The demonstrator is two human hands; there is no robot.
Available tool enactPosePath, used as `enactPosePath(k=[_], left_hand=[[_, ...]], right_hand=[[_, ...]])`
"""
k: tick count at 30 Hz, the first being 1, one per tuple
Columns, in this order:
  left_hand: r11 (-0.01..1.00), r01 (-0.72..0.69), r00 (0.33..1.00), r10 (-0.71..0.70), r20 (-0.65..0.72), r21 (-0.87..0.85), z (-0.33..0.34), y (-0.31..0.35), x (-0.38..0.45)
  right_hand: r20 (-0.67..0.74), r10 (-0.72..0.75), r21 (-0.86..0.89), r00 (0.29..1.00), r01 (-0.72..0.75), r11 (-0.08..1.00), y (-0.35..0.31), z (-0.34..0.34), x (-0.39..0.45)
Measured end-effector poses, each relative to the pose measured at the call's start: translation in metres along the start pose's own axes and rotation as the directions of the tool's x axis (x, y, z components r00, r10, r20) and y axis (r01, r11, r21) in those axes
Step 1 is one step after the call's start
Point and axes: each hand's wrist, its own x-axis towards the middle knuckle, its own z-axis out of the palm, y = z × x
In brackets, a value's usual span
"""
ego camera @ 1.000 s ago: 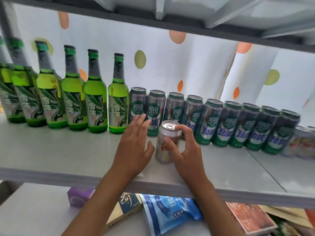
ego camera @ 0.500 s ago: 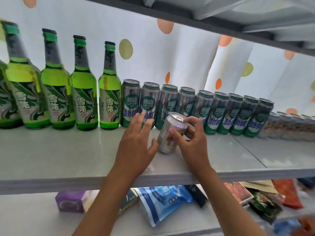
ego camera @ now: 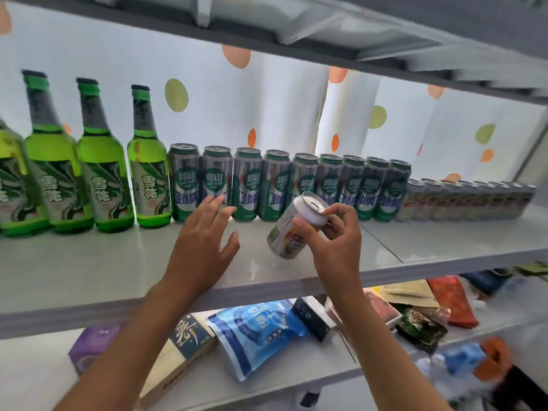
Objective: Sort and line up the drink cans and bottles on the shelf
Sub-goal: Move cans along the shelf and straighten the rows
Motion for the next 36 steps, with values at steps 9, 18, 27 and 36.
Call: enactPosePath(k=[9, 18, 27, 36], left_hand=[[0.987, -0.119, 0.993, 0.118, -0.018, -0.108, 0.025, 0.126, 0.022], [0.959, -0.211, 0.974, 0.223, 0.043, -0.189, 0.082, 0.238, 0.028], [0.913, -0.304, 0.943, 0.328, 0.049, -0.272, 0.15, 0.35, 0.051], [0.885, -0.313, 0.942, 0.334, 0.004, -0.345, 0.2, 0.435, 0.062]], right_hand=[[-0.053, -0.014, 0.008, 0.998, 0.014, 1.0, -0.024, -0.102, 0.018], [-0.092, -0.078, -0.077, 0.993, 0.071, 0.994, -0.033, -0.234, 0.033], [-0.169, -0.119, -0.2, 0.978, 0.084, 0.976, -0.04, -0.351, 0.054], [-0.219, -0.195, -0.251, 0.956, 0.138, 0.958, -0.05, -0.437, 0.077]])
